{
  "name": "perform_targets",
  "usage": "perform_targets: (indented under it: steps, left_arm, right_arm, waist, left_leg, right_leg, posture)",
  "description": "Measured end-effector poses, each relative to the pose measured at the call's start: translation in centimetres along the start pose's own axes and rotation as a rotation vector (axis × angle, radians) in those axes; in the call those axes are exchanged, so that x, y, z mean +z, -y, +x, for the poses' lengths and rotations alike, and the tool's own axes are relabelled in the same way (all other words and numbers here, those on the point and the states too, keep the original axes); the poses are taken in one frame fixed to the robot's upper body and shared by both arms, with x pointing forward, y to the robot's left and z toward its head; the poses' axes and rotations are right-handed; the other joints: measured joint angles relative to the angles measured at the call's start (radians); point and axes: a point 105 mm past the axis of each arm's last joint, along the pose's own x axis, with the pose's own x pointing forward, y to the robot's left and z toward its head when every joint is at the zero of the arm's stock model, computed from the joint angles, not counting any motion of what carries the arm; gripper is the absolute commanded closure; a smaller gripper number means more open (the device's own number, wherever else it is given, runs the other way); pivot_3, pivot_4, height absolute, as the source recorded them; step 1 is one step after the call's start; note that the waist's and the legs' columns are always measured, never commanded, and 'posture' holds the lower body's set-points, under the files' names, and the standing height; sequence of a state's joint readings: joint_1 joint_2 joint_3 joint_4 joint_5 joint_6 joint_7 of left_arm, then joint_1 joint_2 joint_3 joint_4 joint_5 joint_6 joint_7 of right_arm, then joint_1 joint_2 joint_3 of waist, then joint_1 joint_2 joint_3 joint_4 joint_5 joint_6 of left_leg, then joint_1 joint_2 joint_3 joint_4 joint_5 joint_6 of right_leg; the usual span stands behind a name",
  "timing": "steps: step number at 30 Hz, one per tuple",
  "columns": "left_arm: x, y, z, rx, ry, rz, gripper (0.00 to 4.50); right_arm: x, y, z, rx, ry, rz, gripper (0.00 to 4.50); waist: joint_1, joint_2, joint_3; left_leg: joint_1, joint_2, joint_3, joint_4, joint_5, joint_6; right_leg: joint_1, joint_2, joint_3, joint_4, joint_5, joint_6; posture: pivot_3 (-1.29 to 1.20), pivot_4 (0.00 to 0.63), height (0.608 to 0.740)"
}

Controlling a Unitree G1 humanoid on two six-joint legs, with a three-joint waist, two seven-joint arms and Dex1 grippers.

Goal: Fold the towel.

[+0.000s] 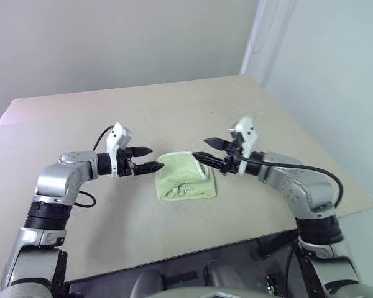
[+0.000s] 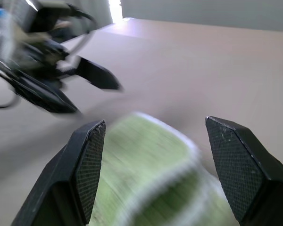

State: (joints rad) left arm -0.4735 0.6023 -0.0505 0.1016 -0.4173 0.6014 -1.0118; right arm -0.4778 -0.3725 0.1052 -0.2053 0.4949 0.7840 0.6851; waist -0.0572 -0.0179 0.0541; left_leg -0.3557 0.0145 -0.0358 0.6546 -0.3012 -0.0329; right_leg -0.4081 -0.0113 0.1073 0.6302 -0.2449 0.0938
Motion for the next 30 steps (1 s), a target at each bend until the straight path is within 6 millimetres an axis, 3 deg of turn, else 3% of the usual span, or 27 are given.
perform_targets:
  steps: [3, 7, 13, 17, 23, 30]
  left_arm:
    - [-0.1, 0.3, 1.8, 0.027, 0.02, 0.051, 0.02]
    - [-1.1, 0.8, 2.6, 0.035, -0.012, 0.136, 0.02]
    - [-3.7, 2.1, 3.6, -0.003, -0.085, 0.286, 0.02]
    - [-4.5, 2.1, 4.2, 0.007, -0.083, 0.338, 0.02]
    - [-5.0, 2.1, 5.3, 0.033, -0.042, 0.334, 0.02]
    - [-3.6, 2.5, 4.4, -0.038, 0.037, 0.095, 0.02]
  right_arm:
    - [-1.5, -0.6, 1.9, 0.047, -0.054, 0.004, 0.97]
    - [-4.1, -0.3, 3.0, 0.043, -0.146, -0.014, 0.97]
    - [-6.3, 0.7, 2.5, -0.006, -0.215, -0.045, 0.97]
    - [-9.2, 1.1, 1.4, -0.042, -0.322, -0.084, 0.97]
    - [-9.6, 1.1, 1.6, -0.054, -0.347, -0.149, 0.97]
    - [-9.3, 1.0, 1.7, -0.045, -0.328, -0.143, 0.97]
  waist:
    - [0.0, 0.0, 0.0]
    - [-0.008, 0.0, 0.0]
    - [-0.012, 0.0, 0.0]
    - [-0.01, 0.0, 0.0]
    - [-0.011, 0.001, -0.002]
    - [-0.014, 0.001, -0.002]
  left_leg:
    - [0.0, 0.0, 0.0, 0.001, 0.0, 0.0]
    - [0.0, 0.0, 0.0, 0.001, 0.0, 0.0]
    - [0.0, 0.0, 0.0, 0.001, 0.0, 0.0]
    - [0.001, 0.0, 0.0, 0.002, 0.0, 0.0]
    - [0.002, 0.0, 0.0, 0.007, 0.0, 0.0]
    - [0.0, 0.0, 0.0, 0.01, 0.0, 0.0]
  right_leg:
    - [0.0, 0.0, 0.0, 0.0, 0.001, 0.001]
    - [0.0, 0.0, 0.0, 0.001, 0.001, 0.002]
    - [0.0, 0.0, 0.0, 0.001, 0.002, 0.003]
    - [0.001, 0.0, 0.0, 0.001, 0.002, 0.003]
    - [0.005, 0.0, 0.0, 0.002, 0.0, 0.006]
    - [0.004, 0.001, 0.0, 0.002, 0.001, 0.007]
  posture:
    - [0.0, 0.0, 0.74]
    - [0.0, 0.0, 0.74]
    - [0.0, 0.0, 0.74]
    - [0.0, 0.0, 0.74]
    - [0.0, 0.0, 0.74]
    - [0.0, 0.0, 0.74]
